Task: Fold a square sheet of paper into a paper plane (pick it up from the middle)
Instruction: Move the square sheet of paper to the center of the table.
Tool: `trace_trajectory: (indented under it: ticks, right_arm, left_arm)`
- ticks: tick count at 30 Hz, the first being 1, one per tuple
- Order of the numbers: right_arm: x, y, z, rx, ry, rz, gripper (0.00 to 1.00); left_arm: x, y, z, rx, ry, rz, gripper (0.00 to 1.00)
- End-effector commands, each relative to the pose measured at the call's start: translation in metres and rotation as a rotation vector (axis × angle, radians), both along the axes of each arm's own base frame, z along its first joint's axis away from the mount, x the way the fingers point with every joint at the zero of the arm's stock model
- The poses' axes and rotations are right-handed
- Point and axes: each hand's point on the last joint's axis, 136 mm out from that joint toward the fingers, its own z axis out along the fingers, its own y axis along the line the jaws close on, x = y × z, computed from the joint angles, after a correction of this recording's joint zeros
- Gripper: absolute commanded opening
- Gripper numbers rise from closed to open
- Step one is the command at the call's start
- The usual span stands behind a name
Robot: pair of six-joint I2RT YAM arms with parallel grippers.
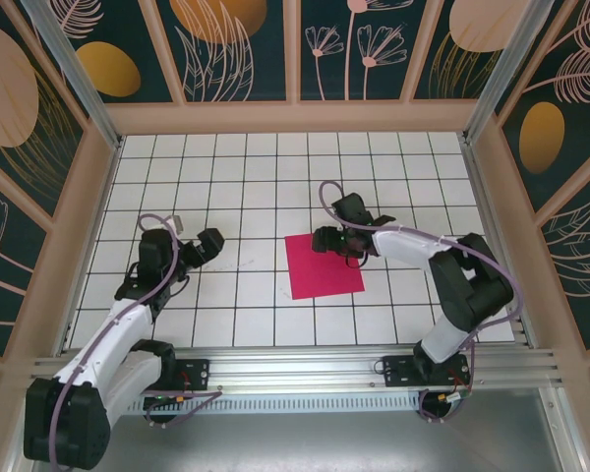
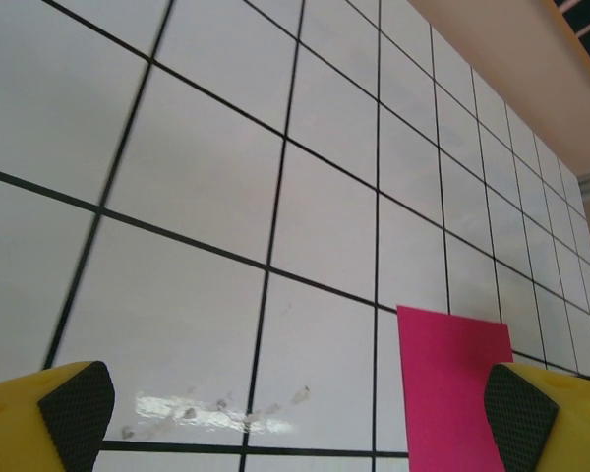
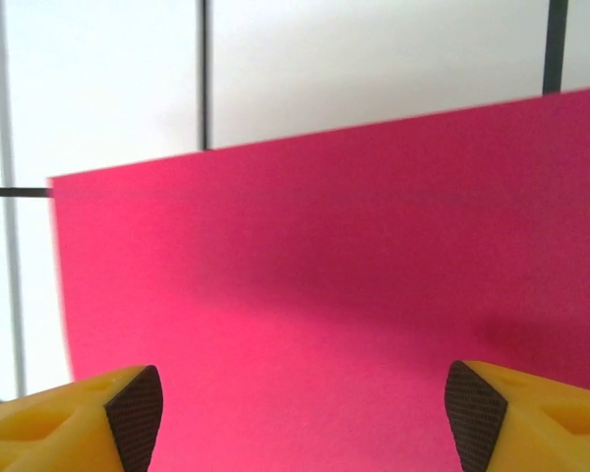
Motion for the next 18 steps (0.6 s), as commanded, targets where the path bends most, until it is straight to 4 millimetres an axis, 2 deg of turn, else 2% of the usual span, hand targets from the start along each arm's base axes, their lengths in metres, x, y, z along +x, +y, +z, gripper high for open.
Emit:
trace_trajectory:
  ticks: [1, 3, 5, 11, 15, 18]
  right_arm:
    - [0.003, 0.006, 0.024, 0.087, -0.04, 0.007, 0.79]
    - [0.005, 0.015, 0.025, 0.134, -0.028, 0.039, 0.79]
    - [0.008, 0.02, 0.019, 0.131, -0.008, 0.047, 0.78]
    - [0.018, 0.03, -0.015, 0.09, 0.085, 0.061, 0.76]
    - [0.019, 0.019, -0.035, 0.019, 0.11, 0.022, 0.75]
    - [0.016, 0.002, -0.046, -0.049, 0.126, -0.048, 0.75]
  left_arm:
    - [0.008, -0.024, 0.016, -0.038, -0.047, -0.064, 0.98]
    - [0.009, -0.044, 0.015, -0.022, -0.042, -0.119, 0.98]
    - [0.009, -0.061, 0.012, 0.003, -0.026, -0.168, 0.99]
    - [0.011, -0.103, 0.008, 0.022, -0.013, -0.245, 0.99]
    - [0.009, -0.115, 0.005, 0.047, -0.009, -0.256, 0.98]
    - [0.006, -0.117, -0.002, 0.067, 0.002, -0.254, 0.99]
